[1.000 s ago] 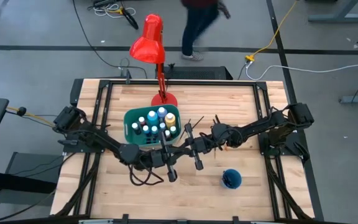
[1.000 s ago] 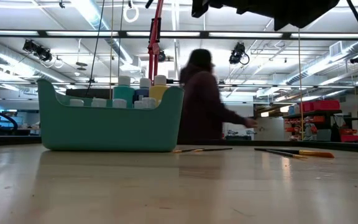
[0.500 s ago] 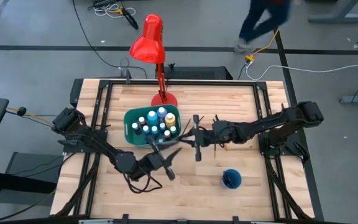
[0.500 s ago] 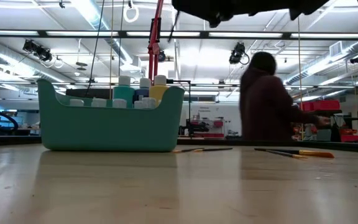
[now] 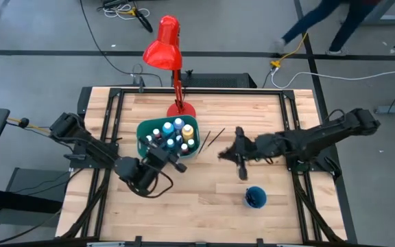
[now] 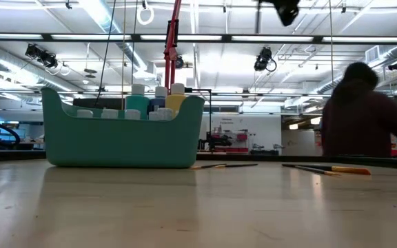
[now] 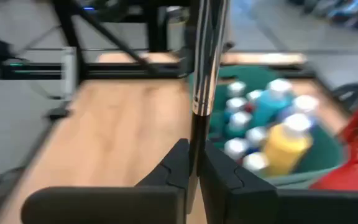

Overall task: Pick & Place Paint Supplies
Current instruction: Put the silver paint brush into the blue cup

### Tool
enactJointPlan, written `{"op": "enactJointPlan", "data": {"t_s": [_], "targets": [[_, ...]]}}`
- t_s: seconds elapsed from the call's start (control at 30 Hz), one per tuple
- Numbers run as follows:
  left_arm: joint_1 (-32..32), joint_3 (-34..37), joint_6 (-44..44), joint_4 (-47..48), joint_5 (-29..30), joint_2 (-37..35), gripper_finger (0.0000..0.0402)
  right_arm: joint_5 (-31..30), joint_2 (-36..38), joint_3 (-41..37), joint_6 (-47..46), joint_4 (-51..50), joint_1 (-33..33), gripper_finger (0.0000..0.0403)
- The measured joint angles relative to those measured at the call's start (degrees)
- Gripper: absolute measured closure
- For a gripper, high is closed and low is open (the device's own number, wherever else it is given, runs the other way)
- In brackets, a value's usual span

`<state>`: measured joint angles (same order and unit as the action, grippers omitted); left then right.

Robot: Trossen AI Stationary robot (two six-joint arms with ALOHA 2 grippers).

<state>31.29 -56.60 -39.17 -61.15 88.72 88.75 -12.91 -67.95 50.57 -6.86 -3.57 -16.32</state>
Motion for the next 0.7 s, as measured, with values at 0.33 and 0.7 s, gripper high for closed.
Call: {"op": "enactJointPlan", "data": {"t_s": [0.33, 0.7], "targets": [[-0.04, 0.22, 3.53, 0.26, 1.30, -1.28, 0.0246, 0.53, 3.59, -0.04, -12.86, -11.98, -16.12, 0.0379], [0.94, 0.22, 7.10, 1.24, 1.30, -1.25, 0.0246, -5.36, 6.23, -1.58, -21.61, -22.79, -26.99, 0.0376]]}}
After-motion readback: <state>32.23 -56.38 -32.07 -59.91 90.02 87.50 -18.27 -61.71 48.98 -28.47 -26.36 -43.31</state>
